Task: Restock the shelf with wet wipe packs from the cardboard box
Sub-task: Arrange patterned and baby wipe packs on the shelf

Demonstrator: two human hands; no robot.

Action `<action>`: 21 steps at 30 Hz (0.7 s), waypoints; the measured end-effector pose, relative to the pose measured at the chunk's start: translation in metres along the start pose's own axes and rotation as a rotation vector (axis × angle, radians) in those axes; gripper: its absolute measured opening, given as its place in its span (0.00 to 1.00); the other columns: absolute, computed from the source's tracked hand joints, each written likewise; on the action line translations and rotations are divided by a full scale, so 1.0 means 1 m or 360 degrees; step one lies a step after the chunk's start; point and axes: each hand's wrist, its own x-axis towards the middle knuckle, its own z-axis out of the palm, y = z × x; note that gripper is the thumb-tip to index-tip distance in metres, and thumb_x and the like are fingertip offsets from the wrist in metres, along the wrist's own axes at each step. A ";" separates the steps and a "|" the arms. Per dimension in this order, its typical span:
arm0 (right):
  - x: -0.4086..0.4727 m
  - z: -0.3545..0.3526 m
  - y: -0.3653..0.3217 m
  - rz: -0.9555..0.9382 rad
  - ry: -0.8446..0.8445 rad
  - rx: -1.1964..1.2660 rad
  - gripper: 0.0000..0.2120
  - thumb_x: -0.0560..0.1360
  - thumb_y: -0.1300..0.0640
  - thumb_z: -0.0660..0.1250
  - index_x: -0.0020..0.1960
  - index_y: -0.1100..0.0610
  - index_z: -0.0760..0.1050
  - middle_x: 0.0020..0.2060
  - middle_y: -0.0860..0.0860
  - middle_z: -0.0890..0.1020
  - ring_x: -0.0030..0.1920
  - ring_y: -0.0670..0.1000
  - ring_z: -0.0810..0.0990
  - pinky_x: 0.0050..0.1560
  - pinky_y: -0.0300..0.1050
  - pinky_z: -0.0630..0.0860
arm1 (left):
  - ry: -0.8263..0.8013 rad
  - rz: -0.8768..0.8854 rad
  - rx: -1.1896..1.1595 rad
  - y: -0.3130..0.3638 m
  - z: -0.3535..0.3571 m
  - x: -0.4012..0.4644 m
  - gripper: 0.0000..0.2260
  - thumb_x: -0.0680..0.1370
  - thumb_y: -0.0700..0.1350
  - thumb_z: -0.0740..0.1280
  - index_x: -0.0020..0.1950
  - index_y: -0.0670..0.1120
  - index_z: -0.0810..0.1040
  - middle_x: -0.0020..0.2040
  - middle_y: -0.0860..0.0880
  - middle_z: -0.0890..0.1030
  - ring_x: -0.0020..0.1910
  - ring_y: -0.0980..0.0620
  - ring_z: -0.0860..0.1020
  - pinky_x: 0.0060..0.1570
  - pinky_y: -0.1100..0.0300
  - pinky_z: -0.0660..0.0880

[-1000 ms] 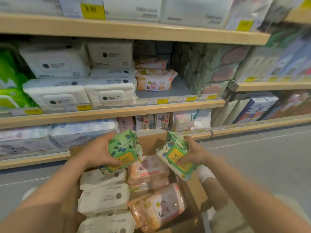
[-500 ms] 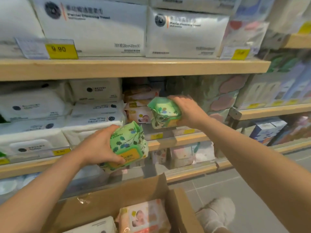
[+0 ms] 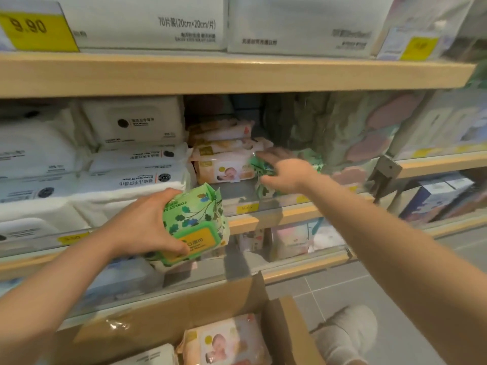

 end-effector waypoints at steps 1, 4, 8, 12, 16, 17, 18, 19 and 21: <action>0.002 0.010 -0.006 0.0019 0.0090 -0.0046 0.30 0.78 0.43 0.57 0.76 0.45 0.51 0.76 0.52 0.55 0.74 0.57 0.56 0.70 0.66 0.55 | 0.0001 -0.0002 0.0004 0.001 0.000 0.000 0.38 0.51 0.59 0.79 0.57 0.62 0.67 0.47 0.61 0.79 0.44 0.62 0.78 0.43 0.56 0.78; 0.004 0.025 -0.011 0.0074 0.0263 -0.0202 0.26 0.79 0.47 0.56 0.75 0.48 0.54 0.74 0.52 0.58 0.73 0.58 0.56 0.68 0.69 0.56 | -0.0015 0.0003 0.0033 0.004 0.000 0.001 0.39 0.51 0.59 0.79 0.58 0.63 0.65 0.48 0.61 0.78 0.45 0.62 0.77 0.45 0.56 0.78; 0.002 0.025 0.000 0.0088 0.0292 -0.0257 0.25 0.79 0.48 0.56 0.75 0.48 0.54 0.74 0.51 0.59 0.73 0.57 0.58 0.67 0.66 0.59 | -0.0015 -0.0004 0.0035 0.005 -0.001 0.000 0.40 0.51 0.59 0.79 0.60 0.61 0.67 0.48 0.60 0.78 0.46 0.61 0.77 0.45 0.56 0.78; -0.001 0.028 -0.002 0.0133 0.0275 -0.0202 0.25 0.80 0.50 0.56 0.75 0.48 0.54 0.75 0.50 0.56 0.75 0.56 0.54 0.69 0.67 0.54 | -0.0025 -0.0004 0.0080 0.001 -0.005 -0.004 0.45 0.50 0.63 0.78 0.65 0.60 0.66 0.52 0.60 0.77 0.49 0.59 0.76 0.48 0.55 0.77; 0.001 0.014 -0.003 0.0171 0.0033 -0.0015 0.29 0.79 0.47 0.57 0.76 0.46 0.49 0.77 0.48 0.51 0.76 0.54 0.48 0.72 0.64 0.47 | -0.0018 -0.0018 0.0177 0.002 -0.007 -0.009 0.50 0.50 0.64 0.76 0.69 0.57 0.63 0.58 0.58 0.75 0.53 0.56 0.75 0.53 0.55 0.75; -0.005 0.007 -0.005 0.0152 0.0025 0.0084 0.31 0.78 0.46 0.59 0.77 0.46 0.49 0.77 0.50 0.53 0.76 0.55 0.50 0.72 0.61 0.48 | -0.0012 -0.0021 0.0194 0.005 -0.006 -0.009 0.51 0.50 0.64 0.76 0.70 0.56 0.63 0.59 0.57 0.74 0.55 0.55 0.74 0.55 0.55 0.75; -0.013 0.000 -0.008 0.0107 0.0049 0.0251 0.33 0.77 0.47 0.61 0.77 0.48 0.50 0.76 0.52 0.56 0.75 0.55 0.54 0.71 0.56 0.53 | -0.0008 -0.0011 0.0207 0.009 -0.005 -0.010 0.51 0.49 0.65 0.75 0.70 0.55 0.63 0.59 0.56 0.74 0.55 0.54 0.74 0.55 0.54 0.74; -0.026 -0.006 -0.014 0.0019 0.0047 0.0478 0.35 0.76 0.50 0.64 0.77 0.51 0.51 0.75 0.53 0.59 0.73 0.54 0.58 0.68 0.49 0.58 | -0.0014 0.0011 0.0206 0.013 -0.002 -0.010 0.50 0.49 0.65 0.75 0.69 0.56 0.64 0.58 0.57 0.74 0.55 0.54 0.74 0.54 0.54 0.75; -0.056 -0.014 -0.031 -0.0243 -0.0185 0.0935 0.41 0.73 0.57 0.69 0.77 0.50 0.48 0.75 0.48 0.56 0.73 0.46 0.56 0.65 0.37 0.57 | -0.0041 0.0060 0.0155 0.025 0.005 -0.011 0.44 0.51 0.63 0.76 0.64 0.57 0.66 0.54 0.58 0.75 0.52 0.55 0.75 0.50 0.54 0.76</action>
